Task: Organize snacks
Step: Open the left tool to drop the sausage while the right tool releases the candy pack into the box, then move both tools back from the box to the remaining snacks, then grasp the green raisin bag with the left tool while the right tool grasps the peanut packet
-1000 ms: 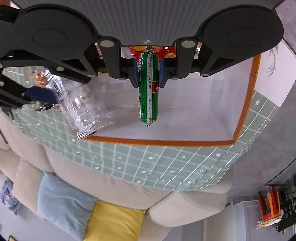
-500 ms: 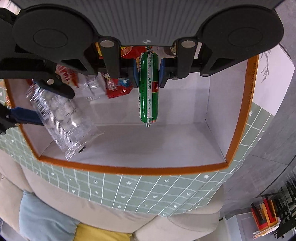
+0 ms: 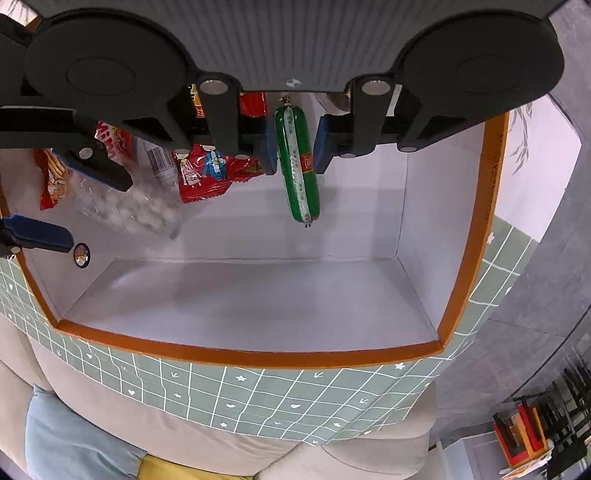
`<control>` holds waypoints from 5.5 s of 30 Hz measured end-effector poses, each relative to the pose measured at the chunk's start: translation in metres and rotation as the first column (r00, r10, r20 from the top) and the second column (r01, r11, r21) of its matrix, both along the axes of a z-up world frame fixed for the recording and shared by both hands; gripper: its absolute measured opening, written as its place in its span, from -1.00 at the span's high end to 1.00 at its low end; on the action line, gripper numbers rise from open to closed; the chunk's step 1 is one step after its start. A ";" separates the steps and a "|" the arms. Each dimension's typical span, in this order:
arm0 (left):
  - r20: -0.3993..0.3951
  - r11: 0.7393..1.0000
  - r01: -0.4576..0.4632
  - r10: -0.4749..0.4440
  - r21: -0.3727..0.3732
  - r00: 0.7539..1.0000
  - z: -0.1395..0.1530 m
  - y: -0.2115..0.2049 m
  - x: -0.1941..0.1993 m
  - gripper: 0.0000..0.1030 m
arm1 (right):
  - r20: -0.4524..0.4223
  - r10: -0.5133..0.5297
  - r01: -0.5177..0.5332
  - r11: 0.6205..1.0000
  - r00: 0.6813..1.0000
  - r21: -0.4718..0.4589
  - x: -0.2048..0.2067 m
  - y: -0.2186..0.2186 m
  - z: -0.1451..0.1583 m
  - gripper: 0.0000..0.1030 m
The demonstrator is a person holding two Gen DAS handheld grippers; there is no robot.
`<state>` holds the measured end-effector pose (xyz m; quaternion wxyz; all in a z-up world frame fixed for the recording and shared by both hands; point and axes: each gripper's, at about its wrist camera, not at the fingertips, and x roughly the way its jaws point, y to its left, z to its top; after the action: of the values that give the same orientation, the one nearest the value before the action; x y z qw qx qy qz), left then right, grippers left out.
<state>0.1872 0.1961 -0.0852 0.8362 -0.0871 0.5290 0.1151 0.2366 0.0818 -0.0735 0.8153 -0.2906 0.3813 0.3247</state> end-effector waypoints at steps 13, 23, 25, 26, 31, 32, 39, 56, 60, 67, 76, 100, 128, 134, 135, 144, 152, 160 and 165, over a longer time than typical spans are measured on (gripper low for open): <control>0.255 1.000 0.010 -0.005 -0.016 0.967 0.047 -0.022 -0.033 -0.18 | 0.050 -0.092 0.079 0.973 0.994 0.218 -0.016 -0.057 0.047 -0.51; 0.406 0.988 0.148 -0.153 0.044 0.901 0.075 -0.077 -0.044 -0.21 | 0.082 -0.216 0.170 0.910 0.973 0.378 -0.038 -0.138 0.068 -0.61; 0.412 0.979 0.193 -0.201 0.063 0.889 0.077 -0.092 -0.044 -0.24 | 0.080 -0.240 0.191 0.900 0.968 0.392 -0.041 -0.155 0.069 -0.62; 0.412 0.972 0.221 -0.232 0.075 0.881 0.077 -0.101 -0.044 -0.24 | 0.077 -0.251 0.201 0.895 0.965 0.397 -0.043 -0.163 0.068 -0.63; 0.394 0.936 0.325 -0.352 0.136 0.849 0.075 -0.143 -0.041 -0.33 | 0.076 -0.312 0.258 0.880 0.947 0.399 -0.049 -0.205 0.058 -0.67; 0.388 0.927 0.345 -0.375 0.147 0.842 0.074 -0.152 -0.040 -0.35 | 0.074 -0.323 0.269 0.878 0.944 0.396 -0.049 -0.213 0.054 -0.68; 0.334 0.878 0.440 -0.478 0.188 0.812 0.064 -0.198 -0.034 -0.42 | 0.014 -0.433 0.397 0.840 0.901 0.370 -0.038 -0.271 0.025 -0.69; 0.142 0.790 0.590 -0.611 0.166 0.779 0.034 -0.243 0.027 -0.43 | -0.152 -0.465 0.489 0.815 0.872 0.313 0.017 -0.296 -0.043 -0.72; 0.062 0.797 0.585 -0.598 0.153 0.799 0.020 -0.250 0.055 -0.43 | -0.188 -0.467 0.504 0.810 0.864 0.299 0.030 -0.295 -0.053 -0.73; -0.039 0.830 0.548 -0.547 0.103 0.836 -0.002 -0.252 0.094 -0.42 | -0.188 -0.496 0.530 0.796 0.848 0.293 0.054 -0.295 -0.062 -0.86; -0.143 0.849 0.521 -0.507 0.092 0.850 -0.027 -0.256 0.122 -0.49 | -0.146 -0.451 0.474 0.841 0.880 0.261 0.059 -0.283 -0.072 -0.87; -0.107 0.877 0.479 -0.481 -0.041 0.870 -0.026 -0.246 0.106 -0.16 | -0.168 -0.367 0.401 0.873 0.915 0.279 0.076 -0.266 -0.095 -0.90; -0.001 0.874 0.484 -0.484 -0.032 0.875 -0.019 -0.261 0.034 -0.08 | -0.201 -0.375 0.413 0.887 0.905 0.207 0.002 -0.300 -0.076 0.06; 0.004 0.840 0.542 -0.542 0.031 0.840 -0.020 -0.270 0.037 -0.10 | -0.086 -0.322 0.332 0.929 0.943 0.162 -0.003 -0.304 -0.077 -0.36; -0.004 0.830 0.556 -0.557 0.042 0.831 -0.021 -0.271 0.038 -0.13 | -0.073 -0.319 0.326 0.934 0.945 0.147 -0.003 -0.305 -0.079 -0.36; -0.115 0.784 0.615 -0.605 0.088 0.788 -0.039 -0.278 0.051 -0.31 | -0.075 -0.284 0.293 0.932 0.956 0.212 0.015 -0.312 -0.081 -0.62; -0.083 0.796 0.604 -0.600 0.035 0.796 -0.045 -0.268 0.055 -0.16 | 0.003 -0.149 0.145 0.963 0.989 0.229 0.017 -0.287 -0.081 -0.74; -0.032 0.838 0.543 -0.545 -0.047 0.838 -0.037 -0.257 0.053 -0.08 | 0.124 -0.048 0.025 0.983 0.991 0.179 0.028 -0.268 -0.084 -0.87; -0.029 0.830 0.557 -0.558 -0.037 0.829 -0.032 -0.262 0.049 -0.07 | 0.089 -0.051 0.030 0.975 0.995 0.219 0.043 -0.268 -0.093 -0.87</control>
<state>0.2358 -0.0661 -0.1176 0.8218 0.0617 0.5491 -0.1392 0.2796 -0.1859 -0.1664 0.8657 -0.2069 0.3108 0.3335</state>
